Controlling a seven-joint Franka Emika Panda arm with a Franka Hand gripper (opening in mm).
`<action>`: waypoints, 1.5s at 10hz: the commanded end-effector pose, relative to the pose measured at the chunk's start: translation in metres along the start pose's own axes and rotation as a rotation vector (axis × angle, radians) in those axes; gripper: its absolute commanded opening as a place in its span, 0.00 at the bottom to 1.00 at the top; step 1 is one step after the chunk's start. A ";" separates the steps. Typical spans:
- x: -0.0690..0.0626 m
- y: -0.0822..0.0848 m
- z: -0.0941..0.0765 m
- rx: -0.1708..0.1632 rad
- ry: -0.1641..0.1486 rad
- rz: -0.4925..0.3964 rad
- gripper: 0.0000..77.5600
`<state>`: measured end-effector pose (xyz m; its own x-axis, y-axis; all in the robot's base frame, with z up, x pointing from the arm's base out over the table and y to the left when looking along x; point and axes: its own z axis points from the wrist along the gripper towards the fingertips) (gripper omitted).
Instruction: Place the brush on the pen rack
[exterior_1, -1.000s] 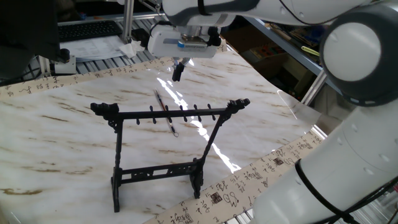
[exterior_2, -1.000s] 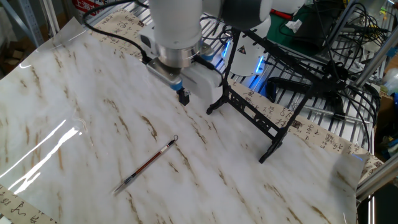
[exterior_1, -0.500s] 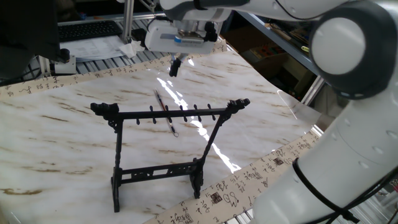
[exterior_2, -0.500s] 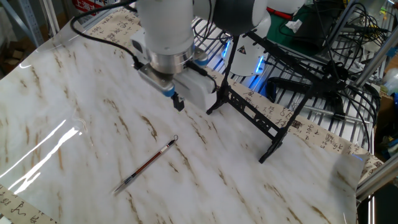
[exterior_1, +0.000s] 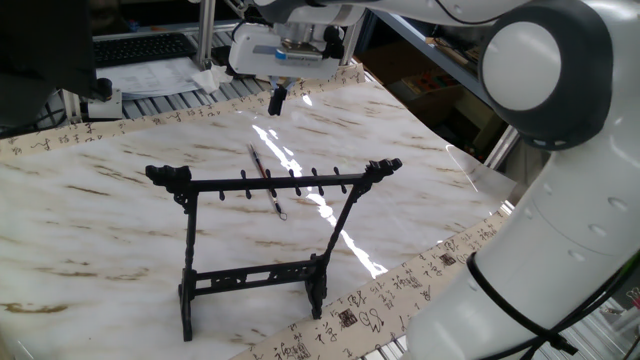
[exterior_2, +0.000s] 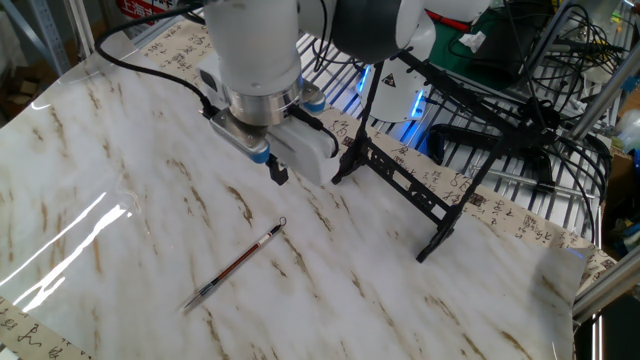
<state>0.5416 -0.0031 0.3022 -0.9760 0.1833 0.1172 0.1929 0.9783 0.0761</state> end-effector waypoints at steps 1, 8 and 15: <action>-0.001 0.000 -0.001 -0.001 -0.003 0.009 0.00; -0.001 0.000 -0.001 -0.031 0.011 0.020 0.00; -0.001 0.000 -0.001 -0.058 -0.040 0.085 0.00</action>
<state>0.5418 -0.0033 0.3019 -0.9629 0.2537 0.0926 0.2631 0.9585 0.1100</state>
